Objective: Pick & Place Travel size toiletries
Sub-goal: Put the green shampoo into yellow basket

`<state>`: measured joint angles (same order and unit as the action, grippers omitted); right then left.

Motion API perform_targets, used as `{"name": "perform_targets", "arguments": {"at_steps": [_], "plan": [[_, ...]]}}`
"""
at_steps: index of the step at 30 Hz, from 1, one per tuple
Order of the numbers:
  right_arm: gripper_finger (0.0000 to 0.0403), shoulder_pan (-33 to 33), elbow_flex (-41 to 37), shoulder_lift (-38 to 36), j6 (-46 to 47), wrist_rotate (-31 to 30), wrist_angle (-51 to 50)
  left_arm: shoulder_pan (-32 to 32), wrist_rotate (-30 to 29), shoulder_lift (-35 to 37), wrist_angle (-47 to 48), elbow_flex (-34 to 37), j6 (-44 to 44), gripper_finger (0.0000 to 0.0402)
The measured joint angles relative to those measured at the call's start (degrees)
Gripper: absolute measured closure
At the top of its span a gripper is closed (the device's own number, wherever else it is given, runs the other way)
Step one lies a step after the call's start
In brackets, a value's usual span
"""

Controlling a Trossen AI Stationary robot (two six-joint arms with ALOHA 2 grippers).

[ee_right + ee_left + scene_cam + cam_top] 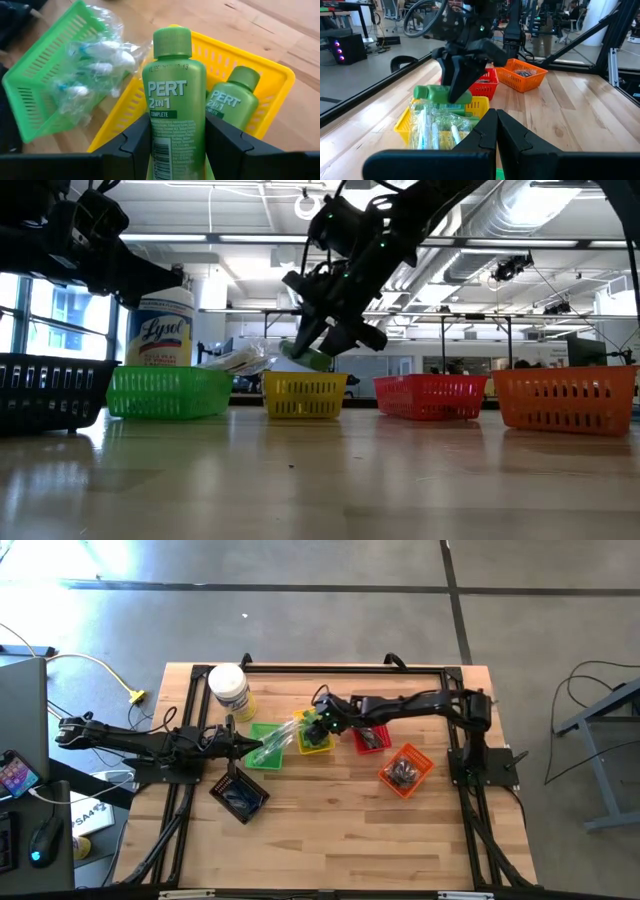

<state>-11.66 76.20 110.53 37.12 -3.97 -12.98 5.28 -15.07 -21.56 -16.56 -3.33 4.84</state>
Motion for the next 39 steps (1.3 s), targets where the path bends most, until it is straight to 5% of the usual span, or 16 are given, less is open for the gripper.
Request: {"name": "perform_targets", "arguments": {"at_steps": [22, 31, 39], "plan": [[0.0253, 0.9, 0.6, 0.6, 0.3, -0.3, -0.6, 0.0, 0.0, 0.0, -0.1, 0.0, 0.1, 0.0402], [0.0187, 1.2, 0.7, 1.5, 0.0, 0.0, -0.1, 0.0, 0.0, 0.0, 0.0, 0.0, 0.0, 0.0402], [0.0177, 2.0, 0.7, 1.5, 0.1, 2.5, 0.2, 0.0, 0.2, 0.0, 0.1, 0.0, 0.1, 0.0402]]}}
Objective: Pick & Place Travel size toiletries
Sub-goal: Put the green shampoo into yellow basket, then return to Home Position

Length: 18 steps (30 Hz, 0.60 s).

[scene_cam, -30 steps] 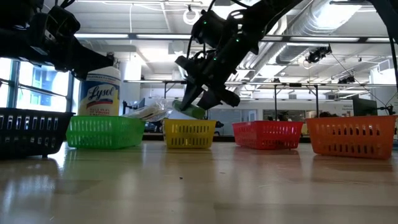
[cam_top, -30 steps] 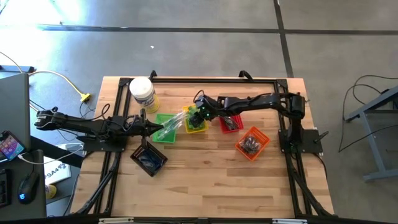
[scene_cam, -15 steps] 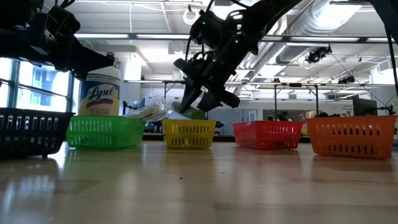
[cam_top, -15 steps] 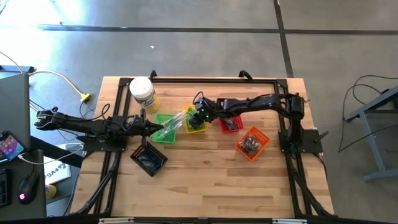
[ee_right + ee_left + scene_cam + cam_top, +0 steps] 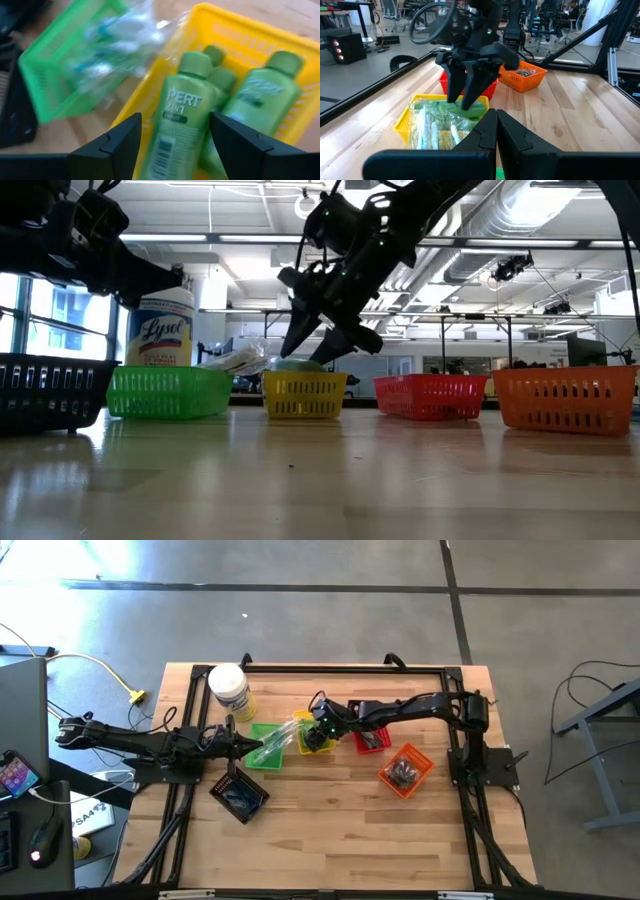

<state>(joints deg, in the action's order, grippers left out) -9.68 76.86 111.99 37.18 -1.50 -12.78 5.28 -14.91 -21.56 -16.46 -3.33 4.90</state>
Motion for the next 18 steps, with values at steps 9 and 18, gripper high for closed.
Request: {"name": "perform_targets", "arguments": {"at_steps": [9, 18], "plan": [[0.0177, 2.9, -0.1, -5.8, -5.3, 0.0, -0.8, 0.0, 0.6, 0.0, 0.6, 0.0, 0.1, 0.0402], [0.0184, 13.6, 0.0, -12.7, -29.9, -11.5, 12.4, 0.0, 0.6, 0.0, 0.6, 0.0, -0.1, 0.0402]]}}
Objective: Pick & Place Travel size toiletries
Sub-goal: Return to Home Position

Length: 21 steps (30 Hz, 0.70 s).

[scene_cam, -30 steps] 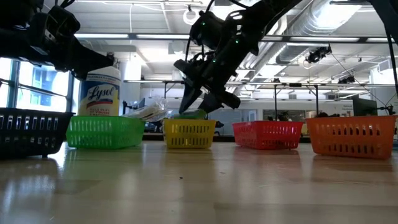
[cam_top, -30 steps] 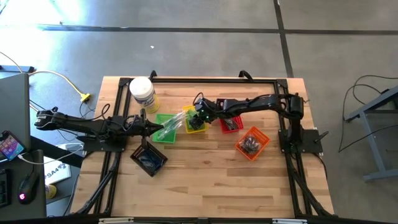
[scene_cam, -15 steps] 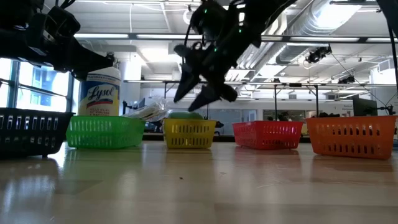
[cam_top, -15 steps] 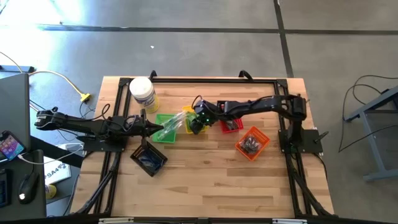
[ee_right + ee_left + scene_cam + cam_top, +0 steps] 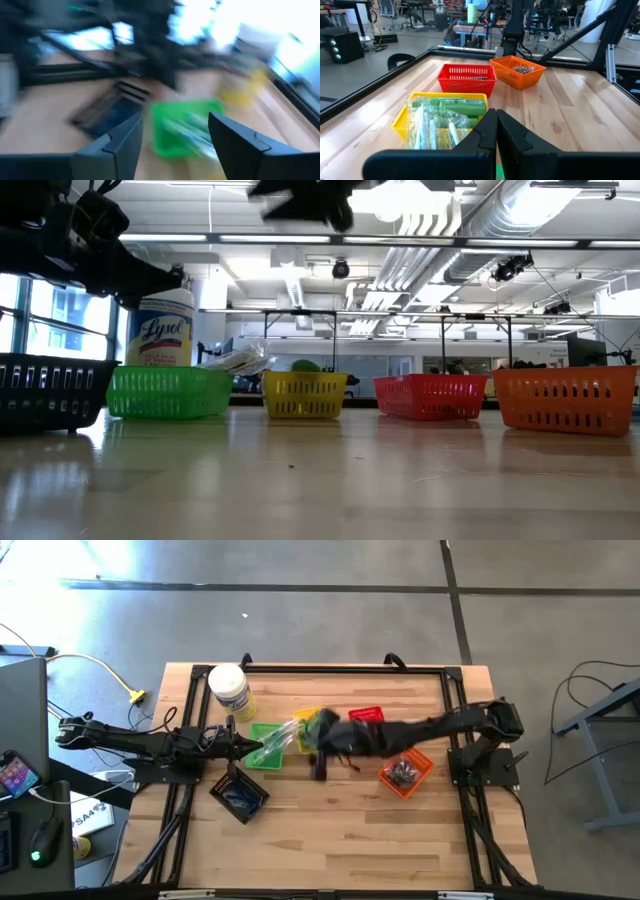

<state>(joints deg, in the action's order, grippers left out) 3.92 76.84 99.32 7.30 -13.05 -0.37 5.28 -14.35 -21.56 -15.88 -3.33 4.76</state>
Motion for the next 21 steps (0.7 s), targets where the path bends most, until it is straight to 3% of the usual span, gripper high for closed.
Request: {"name": "perform_targets", "arguments": {"at_steps": [7, 12, 16, 21], "plan": [[0.0239, 5.0, -0.2, -2.4, -11.7, 6.0, 7.7, 0.0, -0.1, 0.0, 1.8, 0.0, -0.4, 0.0402], [0.0309, 0.8, -2.1, -9.4, -11.8, 14.1, 8.5, 0.0, -0.4, 0.0, 3.4, 0.0, -0.4, 0.0402], [0.0367, -4.4, -9.5, -15.2, -7.9, 23.3, 14.7, 0.0, -0.4, 0.0, 3.5, 0.0, -0.4, 0.0402], [0.0394, -6.7, -23.7, -21.6, -2.3, 21.9, 27.5, 0.0, -0.4, 0.0, 3.8, 0.0, -0.4, 0.0402]]}}
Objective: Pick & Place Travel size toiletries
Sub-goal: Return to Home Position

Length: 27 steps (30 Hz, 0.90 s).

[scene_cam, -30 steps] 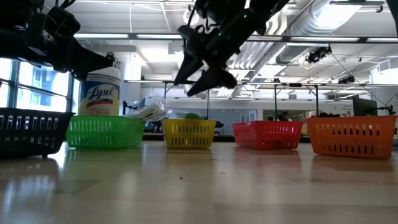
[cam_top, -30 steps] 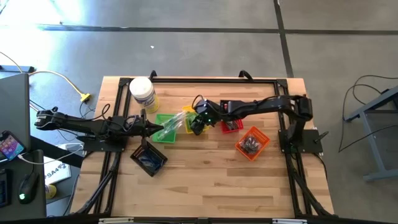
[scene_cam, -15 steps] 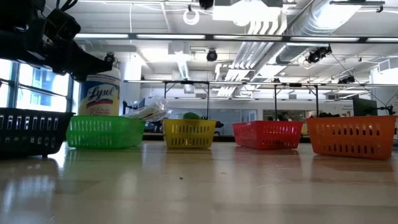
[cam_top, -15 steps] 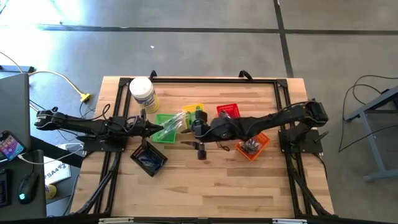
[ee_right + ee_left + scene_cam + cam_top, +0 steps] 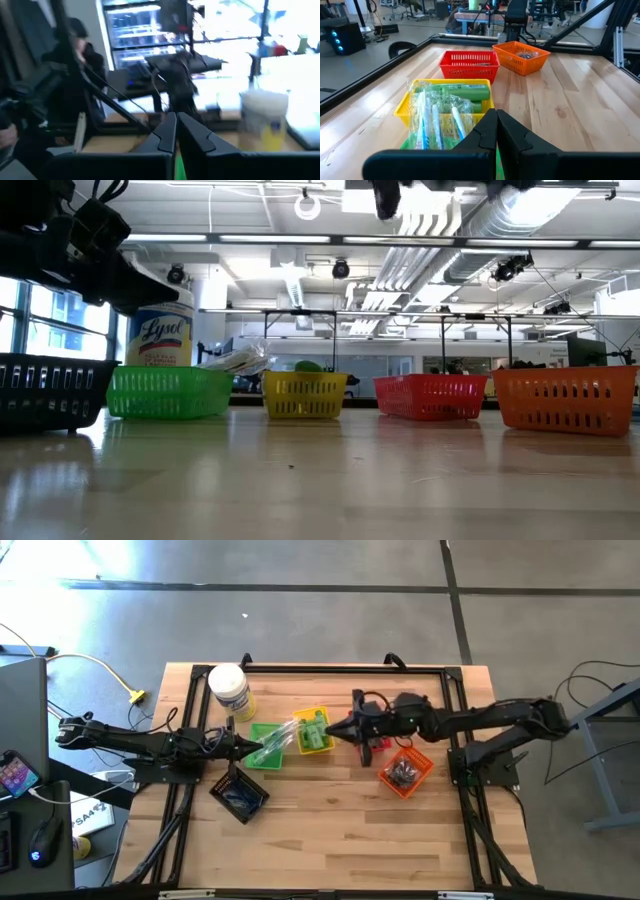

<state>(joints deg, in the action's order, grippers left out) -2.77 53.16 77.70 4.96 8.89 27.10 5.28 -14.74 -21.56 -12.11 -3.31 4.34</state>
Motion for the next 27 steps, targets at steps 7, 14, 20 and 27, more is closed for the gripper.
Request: {"name": "perform_targets", "arguments": {"at_steps": [7, 14, 20, 27], "plan": [[0.0398, -0.3, -15.9, -4.5, 4.0, -2.4, 10.5, 0.0, -0.2, 0.0, -0.6, 0.0, -1.6, 0.0402], [0.0399, -0.7, -21.1, -7.2, 4.0, 6.0, 11.8, 0.0, -1.9, 0.0, -5.7, 0.0, -0.6, 0.0402], [0.0399, -1.1, -23.5, -9.2, 3.9, 6.1, 7.7, 0.0, -1.9, 0.0, -3.5, 0.0, 2.0, 0.0402], [0.0399, -6.3, -30.6, -21.7, 6.5, 4.4, 3.7, 0.0, -1.9, 1.3, 13.0, -6.1, 1.5, 0.0402]]}}
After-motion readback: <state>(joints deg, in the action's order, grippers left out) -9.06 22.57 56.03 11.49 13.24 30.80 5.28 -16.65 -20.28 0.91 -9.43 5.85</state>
